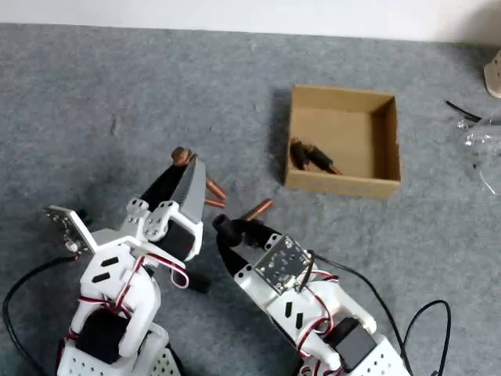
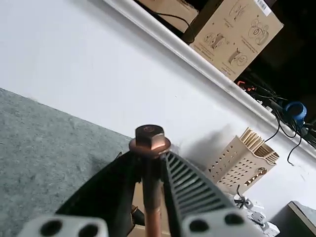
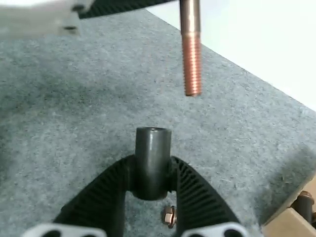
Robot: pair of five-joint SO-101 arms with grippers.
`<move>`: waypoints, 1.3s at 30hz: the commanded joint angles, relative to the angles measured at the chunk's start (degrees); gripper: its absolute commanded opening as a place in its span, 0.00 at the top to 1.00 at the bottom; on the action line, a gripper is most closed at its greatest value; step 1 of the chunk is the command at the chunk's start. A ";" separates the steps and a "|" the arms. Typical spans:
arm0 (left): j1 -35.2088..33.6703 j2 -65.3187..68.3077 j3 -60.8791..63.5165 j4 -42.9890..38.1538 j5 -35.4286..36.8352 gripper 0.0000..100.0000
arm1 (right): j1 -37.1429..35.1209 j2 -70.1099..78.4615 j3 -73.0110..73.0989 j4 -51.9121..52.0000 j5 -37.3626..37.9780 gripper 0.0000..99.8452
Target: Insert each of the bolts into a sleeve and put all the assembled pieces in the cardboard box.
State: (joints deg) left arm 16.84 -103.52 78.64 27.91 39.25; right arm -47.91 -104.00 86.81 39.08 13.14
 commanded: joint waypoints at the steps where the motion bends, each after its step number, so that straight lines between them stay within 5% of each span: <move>1: 0.57 -0.75 -0.57 0.18 -0.26 0.99 | 1.27 -0.75 -0.48 -0.84 0.53 1.00; 11: 0.66 -0.75 -4.18 8.62 -0.09 0.99 | 4.35 -0.75 -0.48 -2.77 0.26 1.00; 39: 7.87 -0.31 -2.77 10.90 2.20 0.99 | 4.26 -0.75 -0.48 -2.77 0.53 1.00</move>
State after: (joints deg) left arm 21.93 -103.52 78.11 37.93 40.92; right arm -44.48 -104.00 86.81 38.64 13.14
